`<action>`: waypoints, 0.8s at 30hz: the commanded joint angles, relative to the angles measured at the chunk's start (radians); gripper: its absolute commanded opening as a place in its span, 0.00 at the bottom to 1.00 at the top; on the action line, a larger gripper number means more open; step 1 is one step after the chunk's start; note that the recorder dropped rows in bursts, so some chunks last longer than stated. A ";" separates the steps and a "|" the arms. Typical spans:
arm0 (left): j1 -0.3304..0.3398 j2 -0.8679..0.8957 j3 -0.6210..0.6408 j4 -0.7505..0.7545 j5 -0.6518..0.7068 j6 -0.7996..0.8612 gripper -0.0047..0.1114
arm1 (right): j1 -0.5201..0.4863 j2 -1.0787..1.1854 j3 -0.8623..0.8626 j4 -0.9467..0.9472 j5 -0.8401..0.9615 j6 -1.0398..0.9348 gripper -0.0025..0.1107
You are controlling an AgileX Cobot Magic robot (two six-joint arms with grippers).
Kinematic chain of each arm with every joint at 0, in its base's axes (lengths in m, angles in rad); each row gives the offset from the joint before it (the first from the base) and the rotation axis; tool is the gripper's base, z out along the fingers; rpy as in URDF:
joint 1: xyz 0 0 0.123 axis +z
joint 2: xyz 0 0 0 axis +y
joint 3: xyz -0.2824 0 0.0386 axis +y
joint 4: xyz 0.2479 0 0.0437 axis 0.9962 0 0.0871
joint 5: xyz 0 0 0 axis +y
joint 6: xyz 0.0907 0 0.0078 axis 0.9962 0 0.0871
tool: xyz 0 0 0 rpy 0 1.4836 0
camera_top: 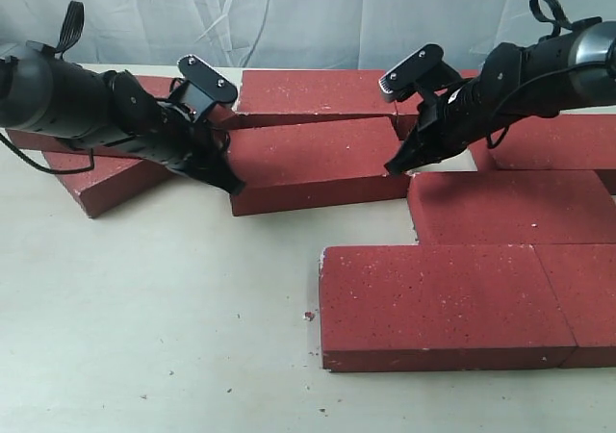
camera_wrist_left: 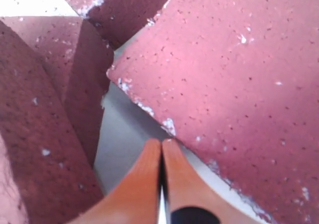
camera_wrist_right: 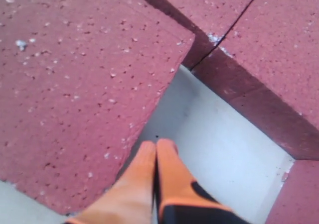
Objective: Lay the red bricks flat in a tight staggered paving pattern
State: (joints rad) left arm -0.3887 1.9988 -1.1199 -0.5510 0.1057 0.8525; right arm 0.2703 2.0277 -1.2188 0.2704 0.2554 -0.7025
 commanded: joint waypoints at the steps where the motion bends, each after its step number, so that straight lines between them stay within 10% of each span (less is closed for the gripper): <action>1: -0.004 0.003 -0.008 -0.013 -0.045 -0.008 0.04 | 0.012 0.001 -0.004 -0.014 0.038 -0.002 0.02; 24: -0.004 0.055 -0.075 -0.016 -0.076 -0.008 0.04 | 0.009 -0.011 -0.068 -0.037 0.176 -0.003 0.02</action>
State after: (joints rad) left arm -0.3887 2.0489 -1.1903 -0.5528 0.0274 0.8525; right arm 0.2843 2.0280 -1.2808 0.2413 0.4637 -0.7025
